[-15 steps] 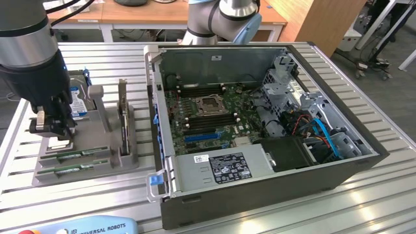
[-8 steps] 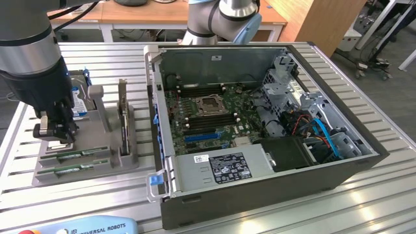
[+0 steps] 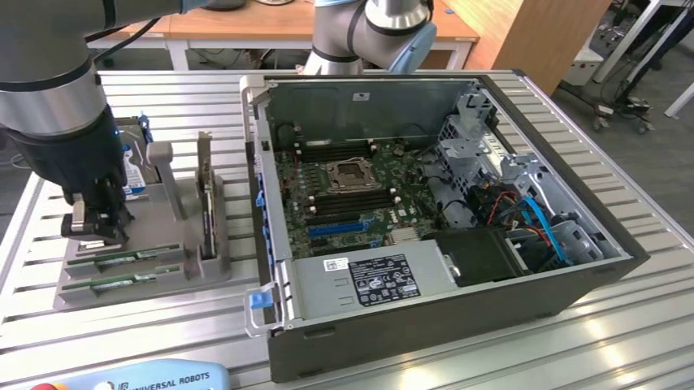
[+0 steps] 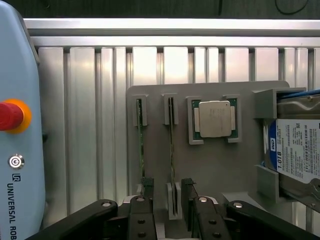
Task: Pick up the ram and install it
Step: 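Pick up the ram and move it above insertion slot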
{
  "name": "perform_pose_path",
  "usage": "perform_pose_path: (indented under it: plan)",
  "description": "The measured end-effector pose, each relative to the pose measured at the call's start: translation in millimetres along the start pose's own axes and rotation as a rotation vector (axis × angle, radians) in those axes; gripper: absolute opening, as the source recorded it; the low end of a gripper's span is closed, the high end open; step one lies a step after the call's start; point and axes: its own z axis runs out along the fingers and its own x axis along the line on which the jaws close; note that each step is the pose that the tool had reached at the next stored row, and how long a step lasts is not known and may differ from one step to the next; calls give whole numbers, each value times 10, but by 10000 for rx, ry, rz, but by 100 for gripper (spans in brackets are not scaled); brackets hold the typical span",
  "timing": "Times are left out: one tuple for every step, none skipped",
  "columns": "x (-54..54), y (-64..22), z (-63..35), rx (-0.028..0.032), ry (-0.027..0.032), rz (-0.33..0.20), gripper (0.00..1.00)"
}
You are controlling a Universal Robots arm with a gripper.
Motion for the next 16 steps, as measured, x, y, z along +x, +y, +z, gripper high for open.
perform_pose_path:
  plan:
    - [0,0,11,0,0,0,36]
    - [0,-1,22,-1,0,0,36]
    - [0,-1,34,0,-1,0,36]
    - [1,-2,44,0,0,0,36]
    - [1,-2,53,0,0,0,36]
    - [1,-2,64,0,0,0,36]
    - [1,-3,77,0,0,0,36]
    - [1,-4,90,0,0,0,36]
    - [1,-4,103,0,-1,0,36]
    - [2,-5,116,0,0,1,36]
    - [2,-5,124,0,0,0,36]
    - [2,-5,123,-1,1,0,36]
    - [2,-5,123,-1,0,0,36]
    - [2,-5,124,-1,0,1,36]
    - [6,-4,124,0,0,2,36]
    - [13,-4,125,1,-1,2,36]
